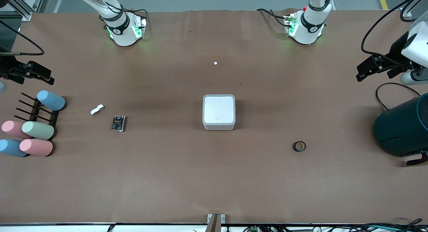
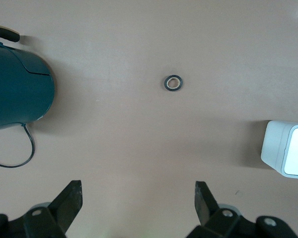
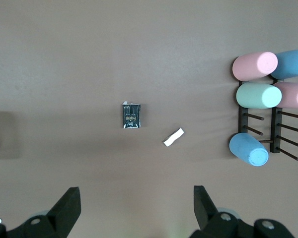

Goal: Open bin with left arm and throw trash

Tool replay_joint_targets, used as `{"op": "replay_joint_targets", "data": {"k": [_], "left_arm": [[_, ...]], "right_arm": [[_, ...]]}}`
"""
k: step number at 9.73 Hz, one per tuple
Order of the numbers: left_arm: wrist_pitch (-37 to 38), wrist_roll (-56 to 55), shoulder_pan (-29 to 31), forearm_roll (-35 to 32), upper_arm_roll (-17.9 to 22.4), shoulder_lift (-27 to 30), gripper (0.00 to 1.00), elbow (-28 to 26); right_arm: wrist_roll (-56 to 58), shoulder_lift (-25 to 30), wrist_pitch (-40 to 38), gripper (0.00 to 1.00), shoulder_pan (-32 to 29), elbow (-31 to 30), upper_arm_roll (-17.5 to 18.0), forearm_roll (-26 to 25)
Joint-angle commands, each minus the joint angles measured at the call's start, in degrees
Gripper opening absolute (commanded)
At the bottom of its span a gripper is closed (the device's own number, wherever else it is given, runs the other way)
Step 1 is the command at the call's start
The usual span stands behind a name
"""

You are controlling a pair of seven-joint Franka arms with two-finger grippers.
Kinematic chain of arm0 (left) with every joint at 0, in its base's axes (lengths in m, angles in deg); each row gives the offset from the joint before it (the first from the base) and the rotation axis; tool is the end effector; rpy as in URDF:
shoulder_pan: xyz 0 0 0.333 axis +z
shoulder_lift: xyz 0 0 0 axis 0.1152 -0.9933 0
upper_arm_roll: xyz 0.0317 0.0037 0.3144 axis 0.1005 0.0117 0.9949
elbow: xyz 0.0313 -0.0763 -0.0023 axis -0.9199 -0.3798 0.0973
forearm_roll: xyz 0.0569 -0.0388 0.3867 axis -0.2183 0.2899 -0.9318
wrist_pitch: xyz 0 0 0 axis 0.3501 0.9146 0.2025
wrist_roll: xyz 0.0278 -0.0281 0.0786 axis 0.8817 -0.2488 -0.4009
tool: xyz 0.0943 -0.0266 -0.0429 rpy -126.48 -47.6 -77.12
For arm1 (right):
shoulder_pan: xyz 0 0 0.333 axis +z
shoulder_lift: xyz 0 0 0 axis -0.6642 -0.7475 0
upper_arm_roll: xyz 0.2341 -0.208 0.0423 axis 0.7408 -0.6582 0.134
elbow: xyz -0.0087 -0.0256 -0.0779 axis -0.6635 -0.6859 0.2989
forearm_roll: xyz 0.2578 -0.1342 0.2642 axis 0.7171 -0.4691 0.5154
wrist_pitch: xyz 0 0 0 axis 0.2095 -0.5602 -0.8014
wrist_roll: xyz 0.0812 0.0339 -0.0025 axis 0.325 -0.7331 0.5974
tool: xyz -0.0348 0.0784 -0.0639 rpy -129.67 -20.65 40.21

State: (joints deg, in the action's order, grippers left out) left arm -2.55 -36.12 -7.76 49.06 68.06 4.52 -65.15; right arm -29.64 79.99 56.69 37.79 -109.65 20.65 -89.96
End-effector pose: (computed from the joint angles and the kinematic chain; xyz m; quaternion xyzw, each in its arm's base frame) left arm 0.5509 -0.0694 0.6545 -0.9989 -0.0462 -0.0080 0.0011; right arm 0.5573 -0.0084 0.6345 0.9995 -0.0199 -0.0252 0.0016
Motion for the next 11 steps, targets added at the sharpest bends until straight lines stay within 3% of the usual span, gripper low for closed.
{"op": "replay_joint_targets", "data": {"k": [1, 4, 6, 8, 10, 11], "left_arm": [[0.0, -0.1, -0.3, -1.0, 0.0, -0.1, 1.00, 0.2], [0.1, -0.1, -0.7, -1.0, -0.3, -0.2, 1.00, -0.2], [0.7, -0.1, -0.6, -1.0, -0.4, -0.3, 1.00, -0.1], [0.7, 0.0, -0.6, -0.9, -0.4, -0.3, 1.00, -0.2], [1.1, 1.1, -0.8, -0.5, -0.5, -1.1, 0.98, -0.4], [4.3, 2.6, -1.2, 1.4, -1.9, -2.7, 0.52, -0.2]], "right_arm": [[0.9, 0.6, -0.5, 1.00, -0.9, 0.0, 0.4, 0.8], [0.9, -0.3, -2.3, 1.00, -0.8, -0.8, 0.4, 0.9], [0.8, -4.0, -1.6, 1.00, -0.6, -2.3, 0.6, 1.1], [0.9, -6.0, 5.6, 1.00, 1.3, -10.4, 0.8, 1.2], [0.9, -6.1, 18.0, 1.00, 2.0, -21.3, 0.9, 1.2], [0.8, -6.1, 26.2, 1.00, 2.1, -27.2, 0.9, 1.3]]}}
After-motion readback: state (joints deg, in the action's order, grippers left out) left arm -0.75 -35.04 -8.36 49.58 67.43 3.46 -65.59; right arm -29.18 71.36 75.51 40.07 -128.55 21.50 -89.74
